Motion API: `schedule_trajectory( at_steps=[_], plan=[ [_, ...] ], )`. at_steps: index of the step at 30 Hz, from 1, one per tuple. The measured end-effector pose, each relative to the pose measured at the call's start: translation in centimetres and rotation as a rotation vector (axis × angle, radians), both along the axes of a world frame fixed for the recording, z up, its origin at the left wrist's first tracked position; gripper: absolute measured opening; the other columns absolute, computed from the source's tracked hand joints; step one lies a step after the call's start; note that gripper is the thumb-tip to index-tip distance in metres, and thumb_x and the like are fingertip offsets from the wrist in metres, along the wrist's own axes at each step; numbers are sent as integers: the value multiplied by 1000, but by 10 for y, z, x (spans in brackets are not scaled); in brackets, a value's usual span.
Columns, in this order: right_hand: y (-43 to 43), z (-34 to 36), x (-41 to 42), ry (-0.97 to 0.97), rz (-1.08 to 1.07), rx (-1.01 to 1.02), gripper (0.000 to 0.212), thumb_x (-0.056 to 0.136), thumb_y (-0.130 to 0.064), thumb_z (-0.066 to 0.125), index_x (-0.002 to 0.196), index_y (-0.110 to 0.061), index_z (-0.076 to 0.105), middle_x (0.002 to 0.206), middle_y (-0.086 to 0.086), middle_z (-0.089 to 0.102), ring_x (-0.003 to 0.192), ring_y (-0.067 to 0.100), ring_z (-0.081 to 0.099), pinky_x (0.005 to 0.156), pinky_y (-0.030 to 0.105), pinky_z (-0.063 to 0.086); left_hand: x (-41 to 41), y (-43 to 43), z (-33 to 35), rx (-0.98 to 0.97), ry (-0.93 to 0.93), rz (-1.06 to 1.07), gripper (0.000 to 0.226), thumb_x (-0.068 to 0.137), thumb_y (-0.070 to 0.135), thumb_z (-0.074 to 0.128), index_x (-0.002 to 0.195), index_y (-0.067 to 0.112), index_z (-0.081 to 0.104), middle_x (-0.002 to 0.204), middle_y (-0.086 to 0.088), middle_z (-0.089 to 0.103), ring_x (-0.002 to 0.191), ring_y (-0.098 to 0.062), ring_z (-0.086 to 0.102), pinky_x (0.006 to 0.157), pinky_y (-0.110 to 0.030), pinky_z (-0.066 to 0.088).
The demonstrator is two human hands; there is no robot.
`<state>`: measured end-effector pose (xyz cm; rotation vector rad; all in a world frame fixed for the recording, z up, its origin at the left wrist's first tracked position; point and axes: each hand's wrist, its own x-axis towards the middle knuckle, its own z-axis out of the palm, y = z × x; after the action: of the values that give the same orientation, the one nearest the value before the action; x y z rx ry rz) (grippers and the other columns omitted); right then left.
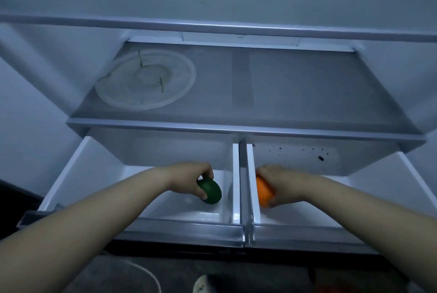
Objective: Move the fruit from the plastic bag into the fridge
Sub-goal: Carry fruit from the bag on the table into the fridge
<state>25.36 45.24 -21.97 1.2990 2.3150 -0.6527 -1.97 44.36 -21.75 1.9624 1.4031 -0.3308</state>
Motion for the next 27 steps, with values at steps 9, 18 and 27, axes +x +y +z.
schedule_trajectory(
  at_steps=[9,18,27],
  plan=[
    [6,-19,5,67,-159,-91,86,65,-44,79,136,-35,31,136,-6,43,116,20,47,92,38,46,1,-1,-30,-22,28,33,48,79,31,69,120,25,46,115,6,54,100,-17,52,82,-31,45],
    [10,-13,5,59,-171,-123,87,68,-47,77,139,-35,28,140,-7,39,119,20,45,94,38,46,0,1,-28,-47,78,39,66,80,36,69,137,25,37,138,4,43,116,-19,50,89,-29,42],
    [-23,75,-8,132,-64,186,53,91,-44,52,140,-33,34,144,-10,41,124,11,45,95,26,38,-2,-36,59,137,161,177,57,92,51,48,142,28,33,148,6,34,129,-16,41,99,-29,32]
  ],
)
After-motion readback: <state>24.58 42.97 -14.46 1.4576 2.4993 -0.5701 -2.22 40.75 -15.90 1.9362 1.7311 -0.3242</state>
